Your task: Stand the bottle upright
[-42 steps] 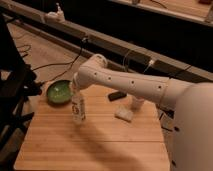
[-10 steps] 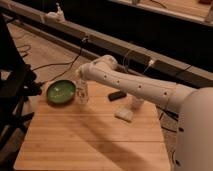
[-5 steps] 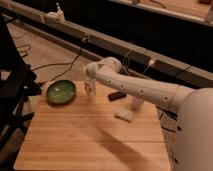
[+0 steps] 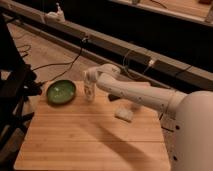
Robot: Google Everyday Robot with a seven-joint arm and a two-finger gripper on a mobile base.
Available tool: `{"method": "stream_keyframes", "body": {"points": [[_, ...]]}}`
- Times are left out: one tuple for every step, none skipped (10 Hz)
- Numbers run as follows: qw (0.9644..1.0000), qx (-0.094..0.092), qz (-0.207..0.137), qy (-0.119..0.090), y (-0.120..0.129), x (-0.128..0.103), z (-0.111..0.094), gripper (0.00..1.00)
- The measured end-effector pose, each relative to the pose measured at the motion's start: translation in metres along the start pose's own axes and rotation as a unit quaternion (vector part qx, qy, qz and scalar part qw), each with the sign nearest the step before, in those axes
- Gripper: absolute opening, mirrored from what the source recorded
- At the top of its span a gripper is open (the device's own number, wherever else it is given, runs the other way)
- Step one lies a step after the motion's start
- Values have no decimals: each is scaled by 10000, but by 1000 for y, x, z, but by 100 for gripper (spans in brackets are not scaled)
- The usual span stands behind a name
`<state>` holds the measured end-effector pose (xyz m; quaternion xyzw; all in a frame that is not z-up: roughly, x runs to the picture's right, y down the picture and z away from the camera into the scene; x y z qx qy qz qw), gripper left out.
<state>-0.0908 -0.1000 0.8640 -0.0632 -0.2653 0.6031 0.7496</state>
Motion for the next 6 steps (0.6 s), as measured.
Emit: {"method": "stream_keyframes", "body": {"points": [[10000, 25, 44, -15, -1, 3, 1, 33], [10000, 46, 69, -34, 0, 5, 2, 43], [9999, 57, 81, -49, 1, 7, 1, 54], [9999, 46, 90, -51, 3, 9, 1, 63], [9999, 26, 118, -34, 6, 11, 1, 73], [9999, 11, 146, -12, 8, 13, 1, 78]]}}
